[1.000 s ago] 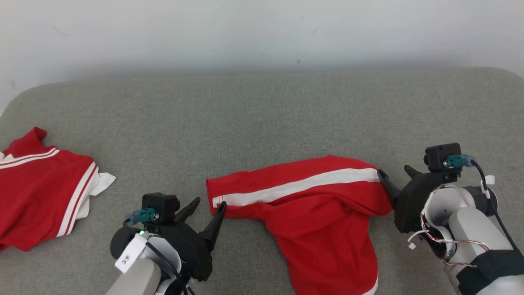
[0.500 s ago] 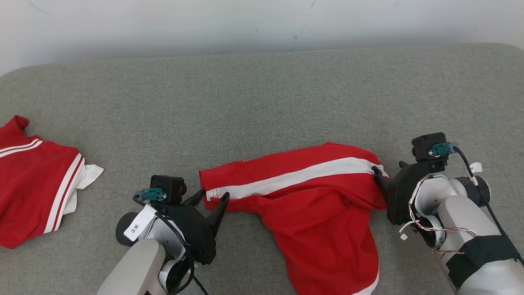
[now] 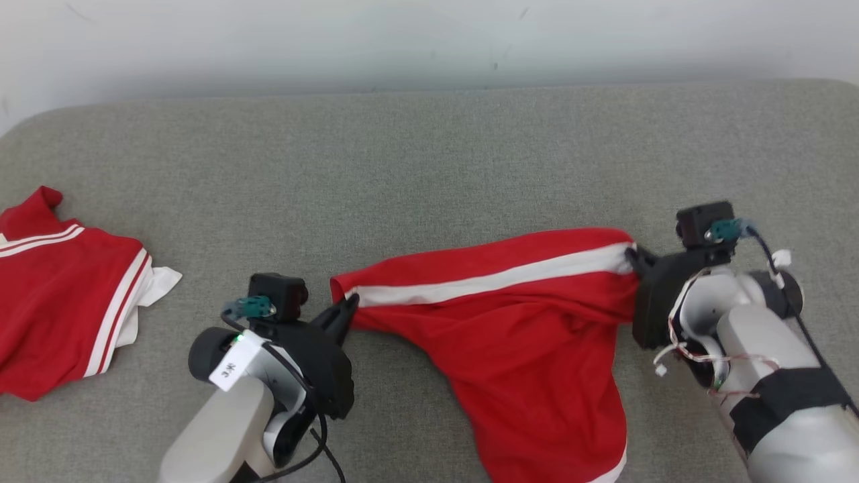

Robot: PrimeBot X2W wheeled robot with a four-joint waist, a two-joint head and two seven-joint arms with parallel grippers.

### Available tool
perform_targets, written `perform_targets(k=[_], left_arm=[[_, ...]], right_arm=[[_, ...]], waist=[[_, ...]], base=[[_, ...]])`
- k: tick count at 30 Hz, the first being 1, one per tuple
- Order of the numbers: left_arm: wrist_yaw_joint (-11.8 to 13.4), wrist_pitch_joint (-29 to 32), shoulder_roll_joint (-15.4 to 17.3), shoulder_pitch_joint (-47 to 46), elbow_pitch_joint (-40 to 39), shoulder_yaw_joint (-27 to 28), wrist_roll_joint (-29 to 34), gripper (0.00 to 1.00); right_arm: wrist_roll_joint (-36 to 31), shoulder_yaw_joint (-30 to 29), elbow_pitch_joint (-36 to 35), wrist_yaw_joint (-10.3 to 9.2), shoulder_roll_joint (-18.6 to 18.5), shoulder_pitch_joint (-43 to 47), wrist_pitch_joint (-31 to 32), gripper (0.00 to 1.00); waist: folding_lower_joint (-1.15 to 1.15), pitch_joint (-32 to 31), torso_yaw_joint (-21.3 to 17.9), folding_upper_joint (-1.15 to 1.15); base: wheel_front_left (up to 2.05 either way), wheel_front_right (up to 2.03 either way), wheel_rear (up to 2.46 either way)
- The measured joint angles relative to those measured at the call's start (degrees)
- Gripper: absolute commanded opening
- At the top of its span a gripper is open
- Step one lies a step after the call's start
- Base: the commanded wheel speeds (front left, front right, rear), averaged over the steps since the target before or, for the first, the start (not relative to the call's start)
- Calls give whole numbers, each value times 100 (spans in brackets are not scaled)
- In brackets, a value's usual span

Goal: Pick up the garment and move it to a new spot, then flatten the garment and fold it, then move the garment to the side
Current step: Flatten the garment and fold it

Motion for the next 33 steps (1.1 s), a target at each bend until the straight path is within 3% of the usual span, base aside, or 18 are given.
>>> perform_targets(k=[8,13,17,22,24,29,33], left_arm=[[3,-414,53,-212,-36,253,-25,0],[43,-543,44,-196,-36,318,-169,0],[-5,-243,-3,88,-107,266,-690,0],[-5,556,260,174,-461,80,-1564,0],[-5,846,345,-158,-579,212,-1929,0],[-4,1450,695,-1853,-553,628,-2180,0],[-5,1015,615,-3284,-767,1445,-2276,0]], right_arm=[[45,-152,-64,78,-5,-232,-538,0],[300,-235,5,231,66,-191,-652,0],[549,-120,100,374,179,-179,-248,0],[782,64,193,420,275,-483,530,0],[781,167,263,421,282,-853,880,0],[692,211,509,349,379,-2435,1497,0],[353,-16,154,44,350,-4085,882,0]], waist=[[0,-184,44,0],[0,-338,88,-1],[-1,-423,99,-1],[-1,-342,30,-1],[-1,-248,-6,-1],[0,73,-100,-1],[1,374,-162,-1]], base=[[0,0,0],[0,0,0],[0,0,0],[0,0,0],[0,0,0],[0,0,0],[0,0,0]])
